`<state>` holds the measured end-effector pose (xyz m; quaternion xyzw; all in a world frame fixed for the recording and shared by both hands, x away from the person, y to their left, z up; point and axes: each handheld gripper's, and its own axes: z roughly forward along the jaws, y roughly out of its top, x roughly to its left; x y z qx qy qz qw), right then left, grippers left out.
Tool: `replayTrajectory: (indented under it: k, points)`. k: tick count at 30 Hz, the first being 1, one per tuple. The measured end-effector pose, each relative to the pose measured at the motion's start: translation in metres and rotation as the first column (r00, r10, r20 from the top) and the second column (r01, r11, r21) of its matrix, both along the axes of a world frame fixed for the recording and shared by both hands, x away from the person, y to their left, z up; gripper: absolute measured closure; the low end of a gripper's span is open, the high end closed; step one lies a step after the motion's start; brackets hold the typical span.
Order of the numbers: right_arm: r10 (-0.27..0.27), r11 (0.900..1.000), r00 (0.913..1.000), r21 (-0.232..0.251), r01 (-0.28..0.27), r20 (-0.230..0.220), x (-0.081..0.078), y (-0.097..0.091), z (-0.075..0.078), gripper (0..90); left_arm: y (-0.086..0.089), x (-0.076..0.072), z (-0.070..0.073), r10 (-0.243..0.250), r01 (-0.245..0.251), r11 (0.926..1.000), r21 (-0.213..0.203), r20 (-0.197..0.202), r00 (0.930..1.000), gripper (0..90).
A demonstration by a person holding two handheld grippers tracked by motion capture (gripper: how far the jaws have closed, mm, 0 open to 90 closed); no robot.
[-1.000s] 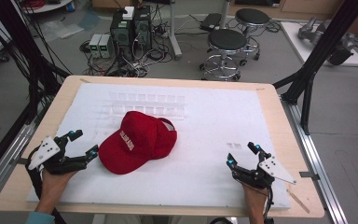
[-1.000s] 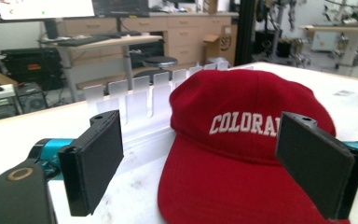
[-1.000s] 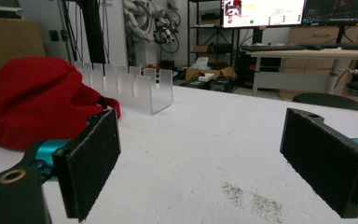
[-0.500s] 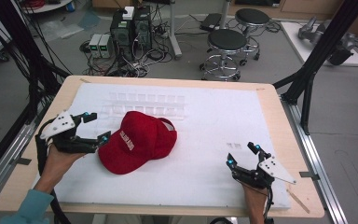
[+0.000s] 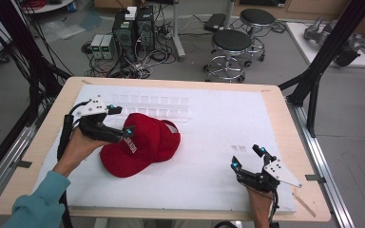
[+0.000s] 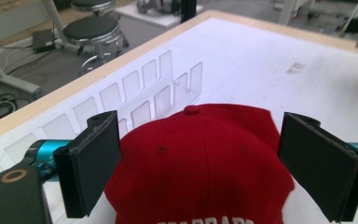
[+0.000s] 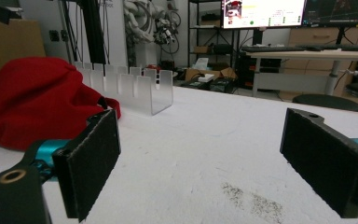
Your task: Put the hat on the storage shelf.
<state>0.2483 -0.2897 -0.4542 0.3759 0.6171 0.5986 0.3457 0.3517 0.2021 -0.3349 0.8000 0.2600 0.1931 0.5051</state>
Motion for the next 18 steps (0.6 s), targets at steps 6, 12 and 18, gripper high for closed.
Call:
replayTrajectory:
  k: [6,12,18]
  points:
    - [-0.001,1.0000,1.0000,0.001,0.001,0.000,0.000,0.000,0.000,11.1,-0.017,0.006,-0.008,-0.019,0.021,0.9980,0.060,-0.038,0.9991,13.7]
    - [-0.001,1.0000,1.0000,0.001,0.001,-0.001,0.000,0.000,0.000,11.1,-0.030,0.011,-0.020,0.002,0.007,0.9928,0.119,-0.071,0.9975,14.0]
    - [0.000,1.0000,1.0000,0.002,0.000,0.003,-0.001,0.000,0.000,11.1,-0.033,0.015,-0.031,0.030,-0.013,0.9854,0.170,-0.103,0.9942,14.2]
